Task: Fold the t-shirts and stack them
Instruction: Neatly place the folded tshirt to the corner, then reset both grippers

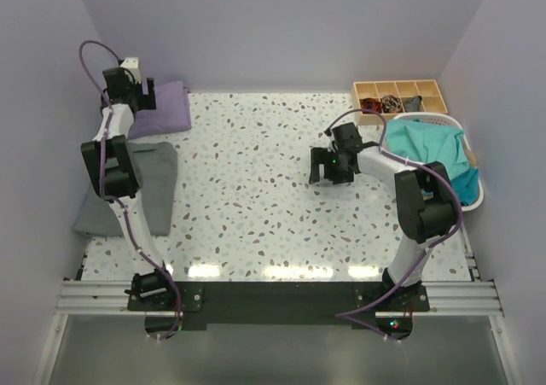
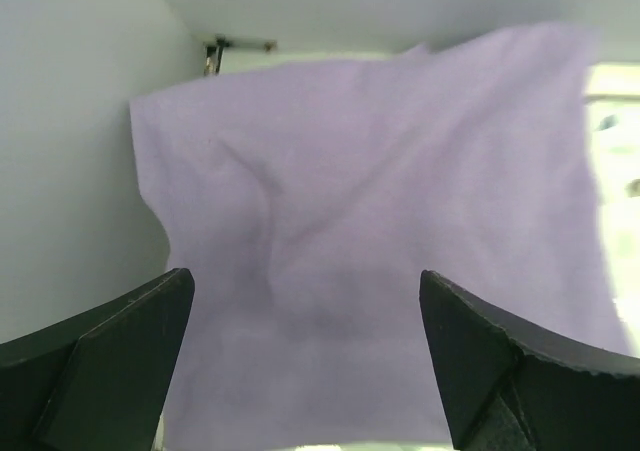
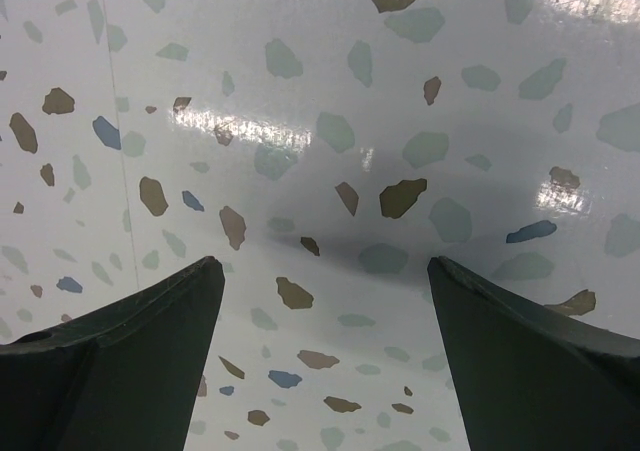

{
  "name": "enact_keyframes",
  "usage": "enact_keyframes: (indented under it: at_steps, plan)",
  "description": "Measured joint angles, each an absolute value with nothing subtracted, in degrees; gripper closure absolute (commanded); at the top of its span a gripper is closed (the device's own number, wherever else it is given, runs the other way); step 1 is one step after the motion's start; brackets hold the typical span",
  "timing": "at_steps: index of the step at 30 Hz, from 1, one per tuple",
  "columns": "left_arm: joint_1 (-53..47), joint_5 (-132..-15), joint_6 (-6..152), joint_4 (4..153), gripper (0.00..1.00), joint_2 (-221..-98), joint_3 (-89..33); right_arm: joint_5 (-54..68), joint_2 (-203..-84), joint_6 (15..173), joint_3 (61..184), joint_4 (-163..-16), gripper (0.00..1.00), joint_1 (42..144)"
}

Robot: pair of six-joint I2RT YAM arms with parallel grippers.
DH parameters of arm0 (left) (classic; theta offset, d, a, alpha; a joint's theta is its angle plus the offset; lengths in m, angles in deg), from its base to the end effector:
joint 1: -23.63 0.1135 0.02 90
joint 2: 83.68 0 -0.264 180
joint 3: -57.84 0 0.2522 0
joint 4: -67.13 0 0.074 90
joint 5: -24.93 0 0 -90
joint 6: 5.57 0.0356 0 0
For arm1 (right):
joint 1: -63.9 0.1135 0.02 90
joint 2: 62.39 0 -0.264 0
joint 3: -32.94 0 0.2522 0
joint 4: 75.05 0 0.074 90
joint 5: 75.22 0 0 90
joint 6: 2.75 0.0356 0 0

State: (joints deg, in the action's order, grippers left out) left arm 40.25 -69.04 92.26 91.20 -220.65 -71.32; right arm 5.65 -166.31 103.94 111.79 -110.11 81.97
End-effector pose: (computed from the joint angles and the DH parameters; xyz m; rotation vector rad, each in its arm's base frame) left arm 0.5333 0.1566 0.2015 -0.1224 2.1274 0.1785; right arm 0.3465 0.1190 0.1682 -0.0887 2.6598 0.4147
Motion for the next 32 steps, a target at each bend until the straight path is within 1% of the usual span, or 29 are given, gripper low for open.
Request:
enact_keyframes:
  at_steps: [3,7,10,15,18,25,32]
  plan:
    - [37.89,-68.05,91.76,90.83,0.00,-214.29,-68.76,5.57,-166.31,103.94,111.79,-110.00,0.12,82.30]
    - [33.15,-66.02,90.84,89.23,0.00,-202.00,-63.14,5.57,-166.15,103.94,111.68,-109.89,0.12,82.58]
    - [29.48,-67.75,88.83,86.98,0.00,-191.95,-56.85,5.68,-165.56,103.94,111.26,-109.89,0.12,82.63]
    - [26.00,-71.46,82.01,79.88,0.00,-175.99,-38.86,6.27,-161.32,104.14,109.40,-109.93,0.11,82.67]
    - [23.16,-73.15,79.08,77.80,0.00,-168.74,-28.35,6.37,-157.21,104.14,107.72,-109.84,0.11,82.82]
    - [10.00,-72.29,75.39,76.80,0.00,-157.61,-9.90,6.81,-149.04,104.58,101.53,-109.06,0.11,83.65]
    - [2.29,-67.03,71.67,74.28,0.00,-155.03,1.31,9.35,-146.75,104.77,97.97,-109.04,0.11,83.89]
